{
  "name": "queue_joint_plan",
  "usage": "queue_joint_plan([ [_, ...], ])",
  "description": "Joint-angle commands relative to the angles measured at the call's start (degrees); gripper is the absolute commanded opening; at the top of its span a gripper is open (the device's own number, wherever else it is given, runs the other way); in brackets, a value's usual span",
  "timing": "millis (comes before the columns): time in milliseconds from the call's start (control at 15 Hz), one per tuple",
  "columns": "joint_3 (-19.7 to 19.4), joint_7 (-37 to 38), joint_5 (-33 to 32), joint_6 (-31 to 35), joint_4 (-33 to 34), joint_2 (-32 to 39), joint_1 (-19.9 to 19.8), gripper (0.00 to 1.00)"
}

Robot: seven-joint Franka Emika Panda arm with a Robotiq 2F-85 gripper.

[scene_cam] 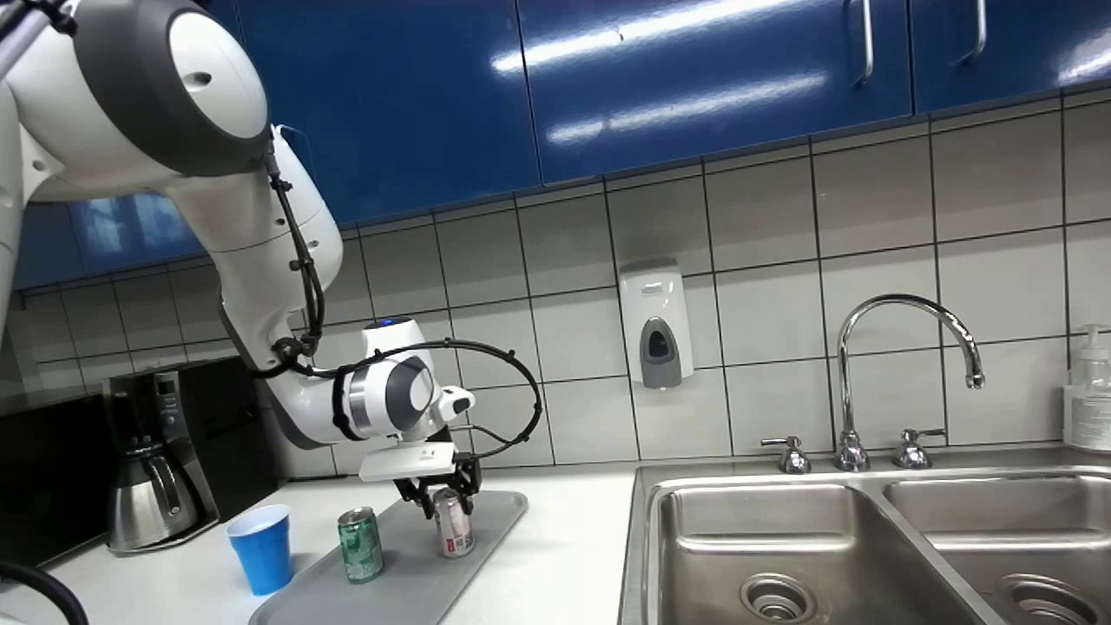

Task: Place the cans on the grey tray.

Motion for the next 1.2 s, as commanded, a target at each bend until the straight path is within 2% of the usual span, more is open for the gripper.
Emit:
queue_joint_plan([
  [0, -0.36, -1.19, -0.17, -0.76, 0.73, -0.61, 0.32, 0.99],
  [667, -0.31, -1.61, 0.37, -0.91, -1.21, -6.29, -0.26, 1.0],
  [1133, -0.34, -1.03, 0.21, -1.14, -6.53, -13.99, 0.14, 1.0],
])
